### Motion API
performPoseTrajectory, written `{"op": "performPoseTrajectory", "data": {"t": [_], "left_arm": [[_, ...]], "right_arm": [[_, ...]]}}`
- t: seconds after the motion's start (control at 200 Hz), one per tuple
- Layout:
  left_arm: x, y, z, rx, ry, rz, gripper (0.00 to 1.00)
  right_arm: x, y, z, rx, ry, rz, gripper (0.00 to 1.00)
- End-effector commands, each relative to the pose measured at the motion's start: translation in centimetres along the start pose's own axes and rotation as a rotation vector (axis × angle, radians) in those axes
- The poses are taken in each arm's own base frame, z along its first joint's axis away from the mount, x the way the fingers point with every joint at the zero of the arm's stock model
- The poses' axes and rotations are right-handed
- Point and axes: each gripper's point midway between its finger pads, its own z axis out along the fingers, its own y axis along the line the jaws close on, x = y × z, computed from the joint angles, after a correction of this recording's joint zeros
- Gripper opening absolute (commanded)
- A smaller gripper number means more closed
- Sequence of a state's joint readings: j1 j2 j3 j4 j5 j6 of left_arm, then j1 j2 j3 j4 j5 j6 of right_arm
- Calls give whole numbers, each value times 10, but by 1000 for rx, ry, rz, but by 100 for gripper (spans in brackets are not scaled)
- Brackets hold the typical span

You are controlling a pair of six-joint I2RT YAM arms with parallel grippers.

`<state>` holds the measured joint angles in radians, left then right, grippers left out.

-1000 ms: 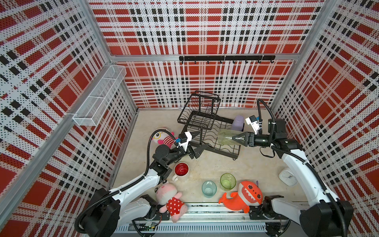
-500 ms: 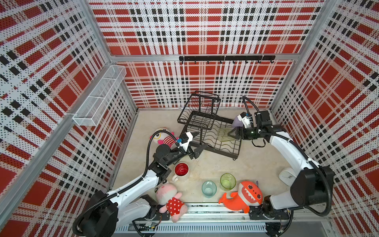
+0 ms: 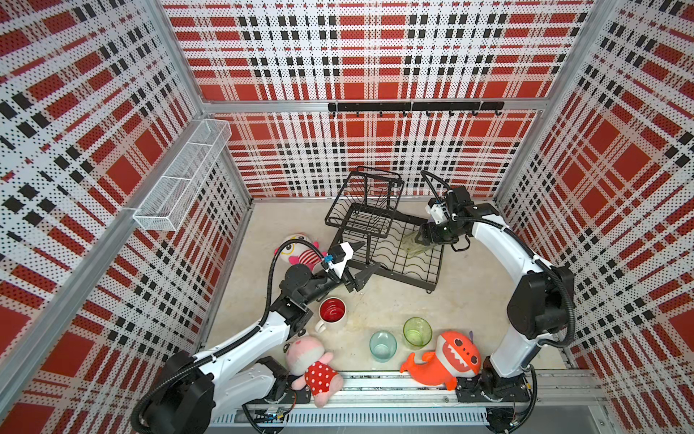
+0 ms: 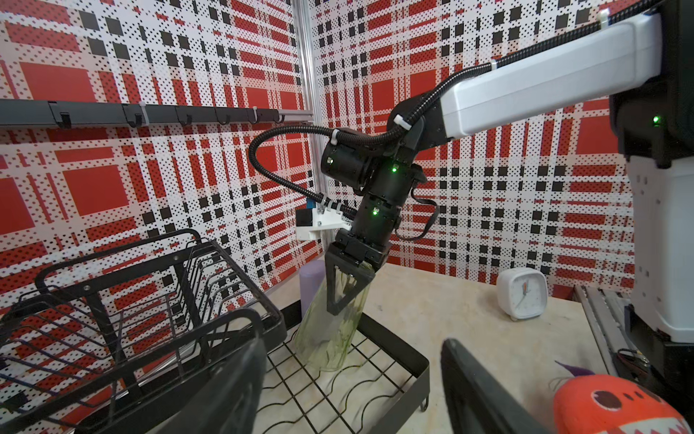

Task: Load cups into a dish rack
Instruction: Place the cup upside down at the dish rack.

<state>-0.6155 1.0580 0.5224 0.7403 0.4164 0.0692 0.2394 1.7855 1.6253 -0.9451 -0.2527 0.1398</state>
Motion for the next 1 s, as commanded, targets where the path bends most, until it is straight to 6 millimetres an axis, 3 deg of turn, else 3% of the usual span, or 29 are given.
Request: {"op": "performPoseTrajectory", "data": {"t": [0.0, 0.351, 0.591, 0.992], "left_arm": [[-5, -3, -2, -3, -4, 36, 77], [7, -7, 7, 17, 52, 52, 77], [9, -8, 6, 20, 63, 66, 77], [13, -10, 7, 24, 79, 71, 77]], "right_arm": [[6, -14, -6, 114, 54, -29, 56], [13, -34, 4, 260, 174, -39, 57], [18, -39, 16, 331, 261, -51, 57], [22, -50, 20, 403, 328, -53, 61]]}}
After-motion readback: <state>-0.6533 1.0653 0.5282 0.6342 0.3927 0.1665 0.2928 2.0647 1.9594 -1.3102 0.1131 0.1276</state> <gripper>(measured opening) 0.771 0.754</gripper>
